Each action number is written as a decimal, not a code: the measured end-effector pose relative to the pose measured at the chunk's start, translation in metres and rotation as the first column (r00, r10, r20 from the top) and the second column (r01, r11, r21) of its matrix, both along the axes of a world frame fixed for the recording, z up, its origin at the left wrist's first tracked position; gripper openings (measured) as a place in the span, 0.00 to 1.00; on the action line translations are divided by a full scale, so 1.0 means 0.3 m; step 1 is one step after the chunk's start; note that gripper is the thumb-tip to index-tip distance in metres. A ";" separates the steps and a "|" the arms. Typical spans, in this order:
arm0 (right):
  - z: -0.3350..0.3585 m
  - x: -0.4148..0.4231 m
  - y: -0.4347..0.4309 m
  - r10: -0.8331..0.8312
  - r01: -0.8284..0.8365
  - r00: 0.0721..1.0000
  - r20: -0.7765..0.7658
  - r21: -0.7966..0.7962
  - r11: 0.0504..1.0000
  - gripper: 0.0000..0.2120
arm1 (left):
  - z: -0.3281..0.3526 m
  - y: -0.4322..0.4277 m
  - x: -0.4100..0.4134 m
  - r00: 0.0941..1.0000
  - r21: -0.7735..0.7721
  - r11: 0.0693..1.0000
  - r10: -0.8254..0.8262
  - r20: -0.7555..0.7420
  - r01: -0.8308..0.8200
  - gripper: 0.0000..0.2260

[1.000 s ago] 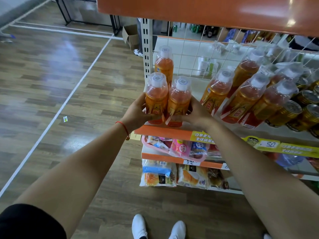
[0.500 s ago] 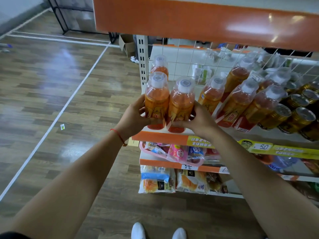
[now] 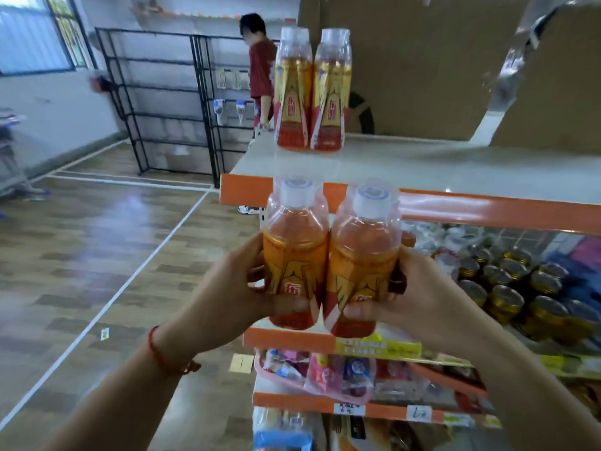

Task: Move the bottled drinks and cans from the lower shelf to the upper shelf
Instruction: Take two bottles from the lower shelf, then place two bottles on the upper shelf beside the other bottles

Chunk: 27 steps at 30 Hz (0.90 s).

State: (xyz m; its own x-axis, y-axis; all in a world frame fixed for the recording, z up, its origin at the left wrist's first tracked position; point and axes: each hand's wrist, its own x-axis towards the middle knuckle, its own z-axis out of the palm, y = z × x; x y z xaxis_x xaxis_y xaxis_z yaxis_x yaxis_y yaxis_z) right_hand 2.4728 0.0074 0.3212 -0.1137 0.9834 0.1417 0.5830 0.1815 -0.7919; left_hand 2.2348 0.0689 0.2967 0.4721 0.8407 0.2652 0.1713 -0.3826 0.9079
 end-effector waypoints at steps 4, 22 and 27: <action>0.160 -0.012 -0.054 0.022 -0.021 1.000 -0.006 0.121 0.992 0.24 | 0.169 -0.050 -0.018 1.000 0.128 0.992 -0.007 -0.003 0.007 0.27; 0.535 -0.012 0.350 0.010 0.055 0.971 -0.239 0.260 0.964 0.28 | 0.608 0.302 0.028 0.998 0.139 0.990 0.028 0.060 -0.036 0.27; 0.538 0.000 0.496 -0.047 0.113 0.965 -0.258 0.249 0.962 0.29 | 0.601 0.437 0.075 0.991 0.065 0.994 0.078 0.106 -0.085 0.27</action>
